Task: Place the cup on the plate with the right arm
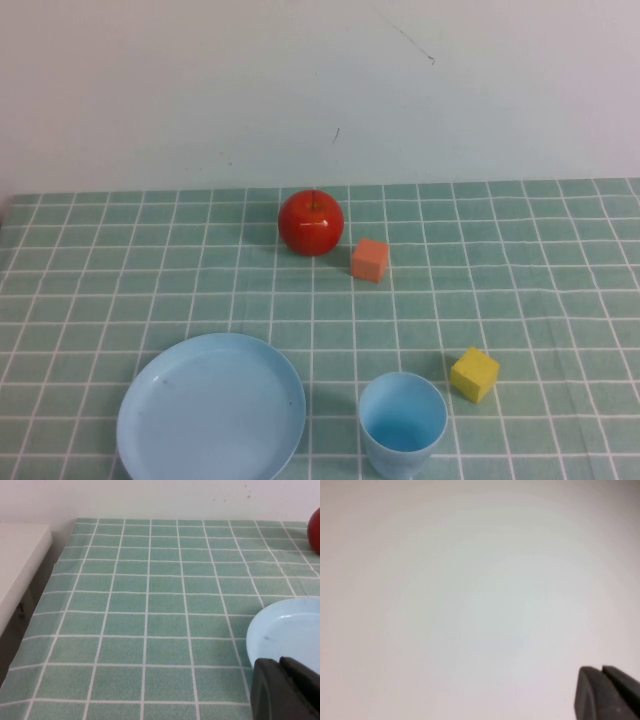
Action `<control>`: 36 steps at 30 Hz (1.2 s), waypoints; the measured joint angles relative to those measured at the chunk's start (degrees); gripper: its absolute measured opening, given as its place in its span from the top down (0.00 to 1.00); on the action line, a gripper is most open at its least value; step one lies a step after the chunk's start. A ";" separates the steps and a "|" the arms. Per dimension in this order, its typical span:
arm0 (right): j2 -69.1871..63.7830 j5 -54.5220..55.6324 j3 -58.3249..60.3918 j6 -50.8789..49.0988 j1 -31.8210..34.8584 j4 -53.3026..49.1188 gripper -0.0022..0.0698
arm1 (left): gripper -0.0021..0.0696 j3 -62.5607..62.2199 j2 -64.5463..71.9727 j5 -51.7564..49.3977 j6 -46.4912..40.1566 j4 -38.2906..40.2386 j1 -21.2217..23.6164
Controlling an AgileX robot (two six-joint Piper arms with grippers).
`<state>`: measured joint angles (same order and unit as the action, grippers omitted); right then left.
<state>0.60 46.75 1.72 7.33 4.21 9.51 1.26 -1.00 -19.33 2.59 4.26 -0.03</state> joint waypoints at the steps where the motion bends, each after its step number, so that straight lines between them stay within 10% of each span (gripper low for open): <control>1: 0.00 -0.36 -0.15 0.76 0.00 -0.94 0.97 | 0.97 0.00 0.00 0.00 0.00 0.00 0.00; 27: -21.96 -87.19 -37.18 1.45 0.00 -12.81 0.97 | 0.97 0.00 0.00 0.00 0.00 0.00 0.00; 36: -34.19 -90.54 -39.38 4.94 0.00 -10.80 0.97 | 0.98 0.00 0.00 0.00 0.00 0.00 0.00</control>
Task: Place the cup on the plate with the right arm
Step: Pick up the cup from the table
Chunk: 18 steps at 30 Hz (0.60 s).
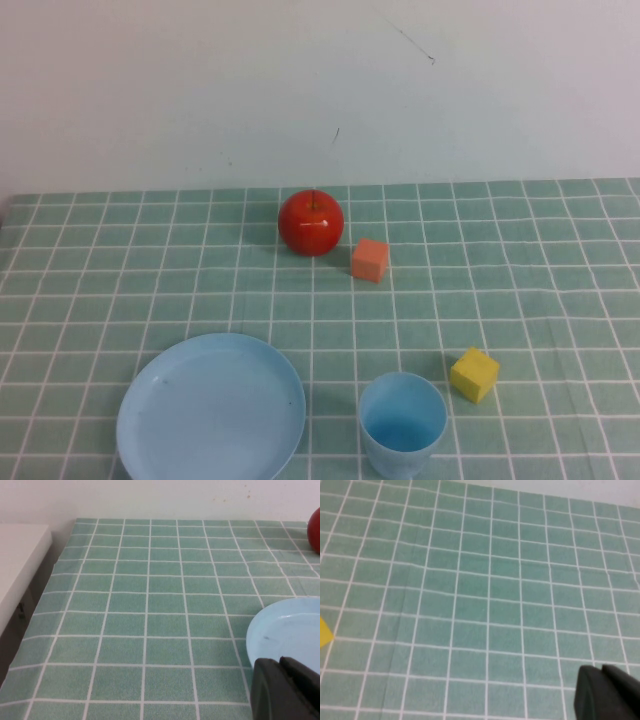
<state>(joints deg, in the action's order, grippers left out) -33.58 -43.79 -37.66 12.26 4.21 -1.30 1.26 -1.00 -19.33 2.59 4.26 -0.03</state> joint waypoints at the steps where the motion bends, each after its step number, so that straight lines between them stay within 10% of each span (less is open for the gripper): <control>1: -0.81 1.13 -0.12 -0.98 0.00 -0.60 0.97 | 0.98 0.00 0.00 0.00 0.00 0.00 0.00; 6: -5.23 5.73 -0.12 -1.08 0.00 1.30 0.97 | 0.98 0.00 0.00 0.00 0.00 0.00 0.00; 18: -24.01 -2.86 -0.22 39.11 0.00 37.67 0.86 | 0.98 0.00 0.00 0.00 0.00 0.00 0.00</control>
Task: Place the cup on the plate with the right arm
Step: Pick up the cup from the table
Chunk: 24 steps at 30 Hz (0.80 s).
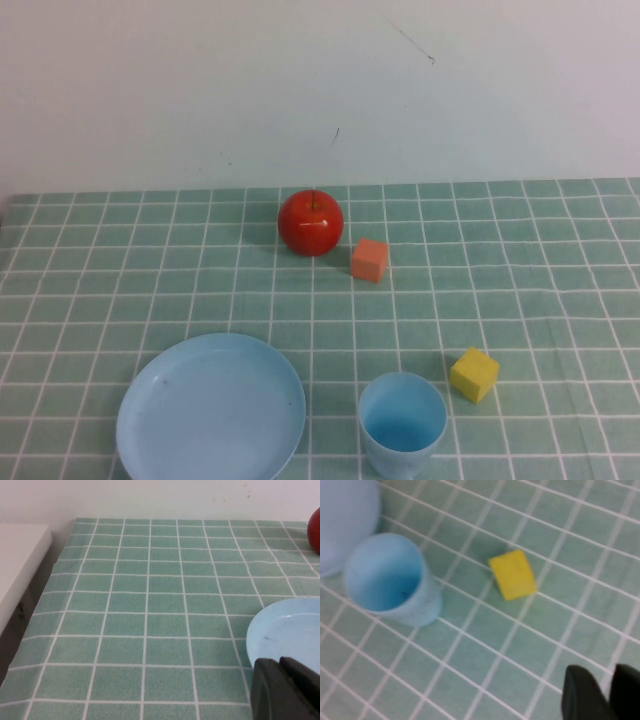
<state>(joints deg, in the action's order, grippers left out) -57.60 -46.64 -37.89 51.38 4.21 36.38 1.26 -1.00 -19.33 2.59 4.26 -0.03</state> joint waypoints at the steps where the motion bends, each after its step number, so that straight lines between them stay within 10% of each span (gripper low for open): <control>1: -1.30 -0.87 0.00 3.25 0.00 3.61 0.80 | 0.98 0.00 0.00 0.00 0.00 0.00 0.00; 8: -8.32 -7.39 -2.39 13.46 -1.45 15.64 0.34 | 0.98 0.00 0.00 0.00 0.00 0.00 0.00; 24: -25.54 -3.71 -18.66 5.43 -23.92 4.22 0.28 | 0.98 0.00 0.00 0.00 0.00 0.00 0.00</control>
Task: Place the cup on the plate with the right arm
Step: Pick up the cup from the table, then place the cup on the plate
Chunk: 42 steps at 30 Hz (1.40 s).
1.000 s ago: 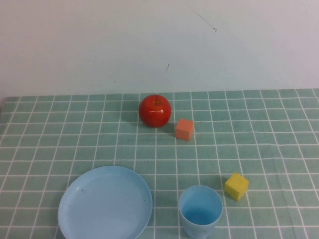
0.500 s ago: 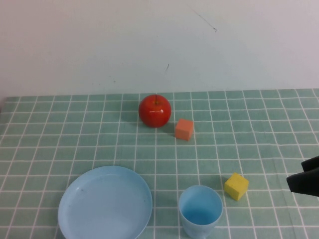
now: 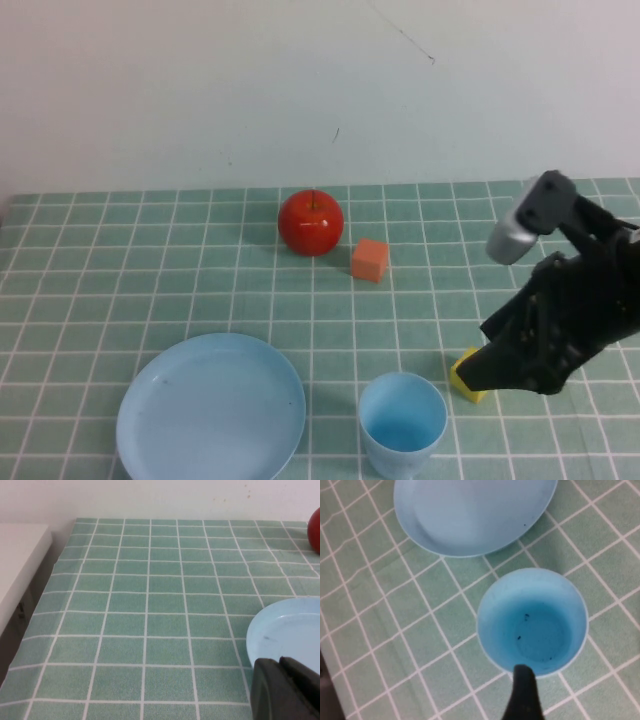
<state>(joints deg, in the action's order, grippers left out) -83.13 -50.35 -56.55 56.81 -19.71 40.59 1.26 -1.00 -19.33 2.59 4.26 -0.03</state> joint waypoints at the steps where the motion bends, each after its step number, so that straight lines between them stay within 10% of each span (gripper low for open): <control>1: -1.49 0.68 -0.60 0.00 -0.75 -0.17 0.28 | 0.98 0.00 0.00 0.00 0.00 0.00 0.00; 20: -23.45 2.10 -10.94 -0.36 -5.54 -3.77 0.30 | 0.98 0.00 0.00 0.00 0.00 0.00 0.00; 30: -27.16 0.50 -14.32 -0.59 -5.54 -4.32 0.89 | 0.98 0.00 0.00 0.00 0.00 0.00 0.00; 42: -28.33 2.53 -31.15 -1.88 -16.10 -5.87 0.94 | 0.97 0.00 0.00 0.00 0.00 0.00 0.00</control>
<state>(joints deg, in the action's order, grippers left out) -111.47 -47.82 -87.70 54.93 -35.80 34.72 1.26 -1.00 -19.33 2.59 4.26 -0.03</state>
